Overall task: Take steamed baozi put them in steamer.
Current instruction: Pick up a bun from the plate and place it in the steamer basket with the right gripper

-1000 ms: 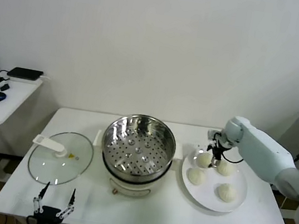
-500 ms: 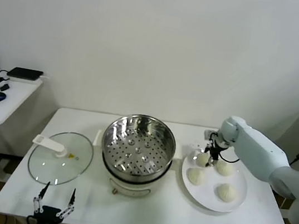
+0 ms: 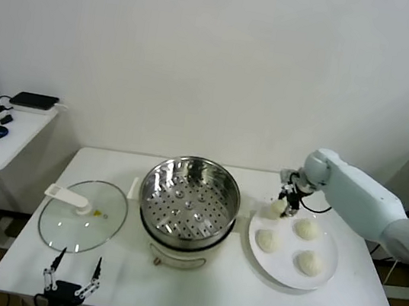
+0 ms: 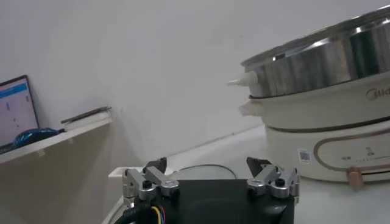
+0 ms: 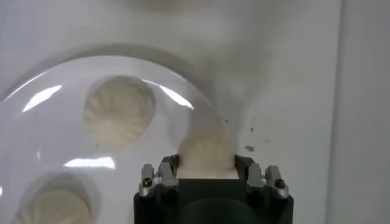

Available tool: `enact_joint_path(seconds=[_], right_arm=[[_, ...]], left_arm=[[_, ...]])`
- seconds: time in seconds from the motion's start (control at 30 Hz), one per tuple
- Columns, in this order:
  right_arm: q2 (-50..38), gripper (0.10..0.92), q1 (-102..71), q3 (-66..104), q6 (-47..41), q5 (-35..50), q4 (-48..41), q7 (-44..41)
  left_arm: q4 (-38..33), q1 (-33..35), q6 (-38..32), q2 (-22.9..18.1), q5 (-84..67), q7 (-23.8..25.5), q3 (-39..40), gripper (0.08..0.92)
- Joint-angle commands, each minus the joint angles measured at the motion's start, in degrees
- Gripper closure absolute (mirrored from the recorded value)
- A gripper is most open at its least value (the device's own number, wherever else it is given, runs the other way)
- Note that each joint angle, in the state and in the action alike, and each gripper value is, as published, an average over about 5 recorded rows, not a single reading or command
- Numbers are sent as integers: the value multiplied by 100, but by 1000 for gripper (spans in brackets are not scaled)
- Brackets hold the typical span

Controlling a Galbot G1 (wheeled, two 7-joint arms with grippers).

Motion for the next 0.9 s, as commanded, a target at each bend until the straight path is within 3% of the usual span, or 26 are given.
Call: enact_joint_path(seconds=[0.03,0.23,0.4,0.6,0.9], right_arm=[[-380,397,2034,-1711,779,863,1753,38],[-94,397,2876,-2108,1592,1445,2307,114],[552,397,3067,-2193,2230,1551,2148,136],[1722,390,2957,-2356,3243,1247,1286,163],[3082,389,2049,-2088,4741,280,-864,188]], left_arm=[[-30,20,-14,-8,30,-8,23,177],[-22,32,-57,-27,64,-21,47,177],[-35,32,-66,-33,68,-26,46,177],[-14,15,-101,-52,64,-38,34,177],[-9,6,-134,-75,46,-51,-29,177]])
